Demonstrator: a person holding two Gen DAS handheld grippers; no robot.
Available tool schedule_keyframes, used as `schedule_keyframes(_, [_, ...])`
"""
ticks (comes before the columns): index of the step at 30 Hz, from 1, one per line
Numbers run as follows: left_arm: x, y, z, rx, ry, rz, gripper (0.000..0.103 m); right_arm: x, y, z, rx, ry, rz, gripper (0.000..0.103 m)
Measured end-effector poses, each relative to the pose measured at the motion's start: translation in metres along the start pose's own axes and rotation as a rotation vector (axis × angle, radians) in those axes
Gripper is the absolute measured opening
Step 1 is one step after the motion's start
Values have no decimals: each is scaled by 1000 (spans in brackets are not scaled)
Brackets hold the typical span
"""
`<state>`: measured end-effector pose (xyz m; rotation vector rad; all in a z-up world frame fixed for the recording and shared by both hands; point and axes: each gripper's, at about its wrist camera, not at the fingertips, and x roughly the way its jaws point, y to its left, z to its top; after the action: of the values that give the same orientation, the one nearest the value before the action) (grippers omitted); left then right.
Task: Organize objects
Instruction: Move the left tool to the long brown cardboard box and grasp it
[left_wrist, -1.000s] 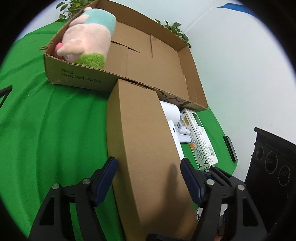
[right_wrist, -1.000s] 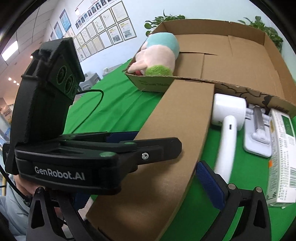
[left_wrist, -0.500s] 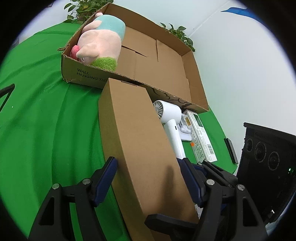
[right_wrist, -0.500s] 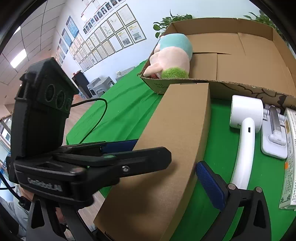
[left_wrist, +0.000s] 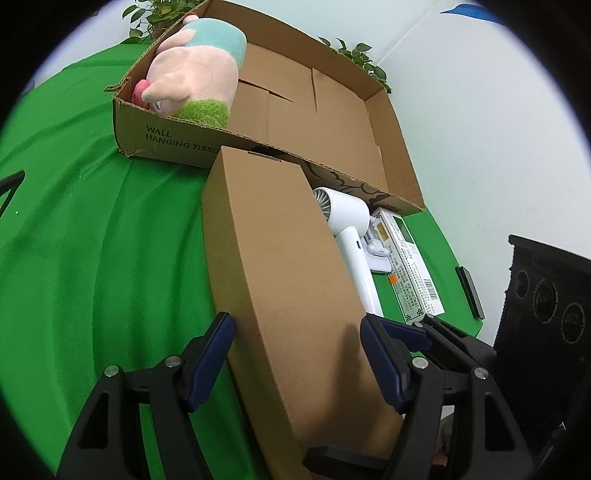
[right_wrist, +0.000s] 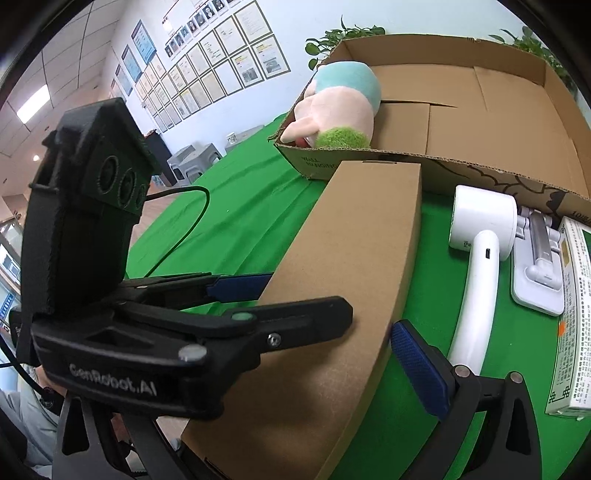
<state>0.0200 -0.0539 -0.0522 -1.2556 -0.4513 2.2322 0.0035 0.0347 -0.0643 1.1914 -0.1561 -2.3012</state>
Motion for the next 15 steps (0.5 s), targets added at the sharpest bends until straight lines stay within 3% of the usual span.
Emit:
schedule_keyframes(5, [6,5,-3,-21,16,-5,71,-9,14,-9,-41,3,-33,101])
schedule_keyframes(10, [9,11,-3,-50,14,-37,72,-1,31,-13,-77,18,-160,103])
schedule_keyframes(15, [8,12,-7,-61,44,-77,72,10,30,-18,-78,64,-205,101])
